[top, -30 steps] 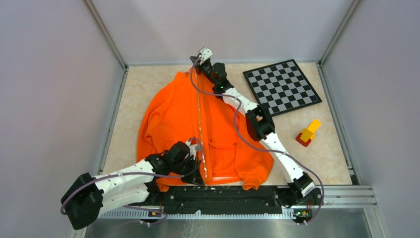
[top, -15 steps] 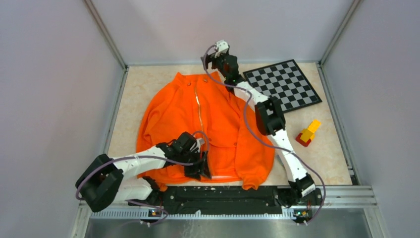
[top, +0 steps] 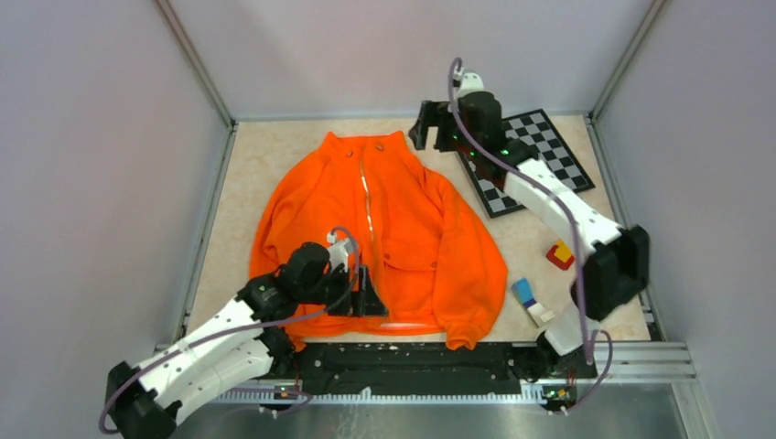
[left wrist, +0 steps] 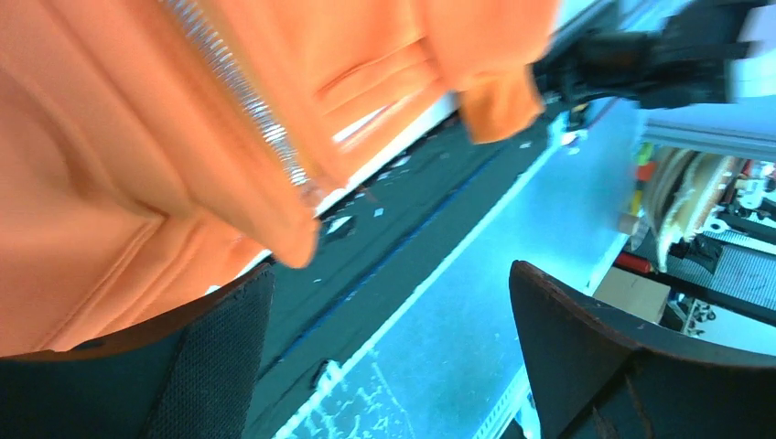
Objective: Zip up the jacket
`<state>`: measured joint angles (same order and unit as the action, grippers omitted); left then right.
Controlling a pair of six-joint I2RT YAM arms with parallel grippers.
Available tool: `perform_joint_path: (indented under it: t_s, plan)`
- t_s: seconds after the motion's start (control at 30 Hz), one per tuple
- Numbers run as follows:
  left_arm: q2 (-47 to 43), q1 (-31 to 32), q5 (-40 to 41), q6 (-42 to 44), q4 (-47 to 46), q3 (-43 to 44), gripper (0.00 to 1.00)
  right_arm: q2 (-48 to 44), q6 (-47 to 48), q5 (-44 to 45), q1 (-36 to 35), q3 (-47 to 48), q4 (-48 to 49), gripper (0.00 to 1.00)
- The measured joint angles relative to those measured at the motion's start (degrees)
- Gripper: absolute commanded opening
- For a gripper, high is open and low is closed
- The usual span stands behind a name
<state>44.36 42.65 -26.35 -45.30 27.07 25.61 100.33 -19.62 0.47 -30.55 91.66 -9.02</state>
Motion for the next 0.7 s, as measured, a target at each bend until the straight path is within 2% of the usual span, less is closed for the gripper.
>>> perform_joint_path:
  t_s: [0.13,0.33,0.5,0.7]
  plan:
    - [-6.49,-0.13,2.51,1.81,5.42,9.40,0.99,-15.50,-0.20,4.24,-1.20,-8.20,-9.31,0.94]
    - [-5.79,-0.20,12.87,11.43,5.01,28.11,0.99,-39.69,0.33,6.84,-2.16,-14.95,-17.99,0.94]
    - [-2.75,-0.22,20.33,21.31,-2.45,37.42,0.99,-55.98,2.62,9.60,-2.29,-12.68,-19.82,0.94]
    - [-0.46,-0.26,24.11,31.89,-8.74,45.18,0.99,-64.81,5.81,13.68,-2.29,-6.71,-20.92,0.95]
